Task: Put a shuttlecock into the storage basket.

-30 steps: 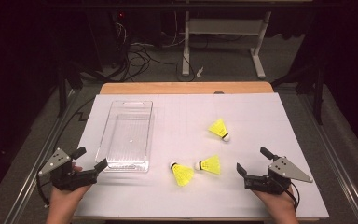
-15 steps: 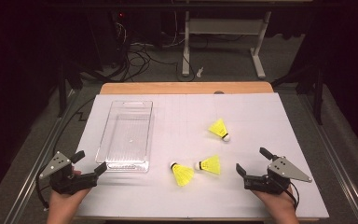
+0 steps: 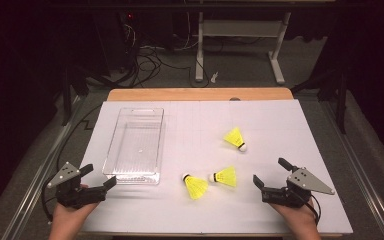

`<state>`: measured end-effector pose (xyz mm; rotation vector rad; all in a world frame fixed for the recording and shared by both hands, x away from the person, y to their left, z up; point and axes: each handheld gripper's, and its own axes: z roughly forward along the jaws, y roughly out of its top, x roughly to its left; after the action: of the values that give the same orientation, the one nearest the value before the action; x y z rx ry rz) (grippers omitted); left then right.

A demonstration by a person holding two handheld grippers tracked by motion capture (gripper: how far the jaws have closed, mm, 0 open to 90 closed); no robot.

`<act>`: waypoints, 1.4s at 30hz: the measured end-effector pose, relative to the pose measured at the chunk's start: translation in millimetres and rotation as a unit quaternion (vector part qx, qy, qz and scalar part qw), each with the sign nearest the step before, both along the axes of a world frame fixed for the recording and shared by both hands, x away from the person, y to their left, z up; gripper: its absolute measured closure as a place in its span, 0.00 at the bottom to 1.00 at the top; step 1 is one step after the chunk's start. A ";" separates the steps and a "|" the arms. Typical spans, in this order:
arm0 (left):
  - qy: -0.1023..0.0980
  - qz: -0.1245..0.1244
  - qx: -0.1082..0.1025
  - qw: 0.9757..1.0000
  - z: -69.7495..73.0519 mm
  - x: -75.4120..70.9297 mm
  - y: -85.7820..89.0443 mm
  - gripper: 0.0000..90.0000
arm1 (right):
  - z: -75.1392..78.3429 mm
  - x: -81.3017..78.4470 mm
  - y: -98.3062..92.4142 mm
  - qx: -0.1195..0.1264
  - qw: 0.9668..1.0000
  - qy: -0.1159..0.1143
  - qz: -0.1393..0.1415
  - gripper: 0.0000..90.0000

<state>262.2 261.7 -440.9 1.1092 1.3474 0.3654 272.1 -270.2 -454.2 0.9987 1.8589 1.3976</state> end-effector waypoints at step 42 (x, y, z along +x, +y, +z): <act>0.112 -0.031 0.063 0.991 -26.6 9.4 -14.8 0.00 | -4.2 1.7 -2.8 0.004 1.000 0.009 0.002 0.00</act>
<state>271.6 247.0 -467.5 1.3255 1.4977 0.2901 273.8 -273.0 -458.4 1.0154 1.8715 1.4042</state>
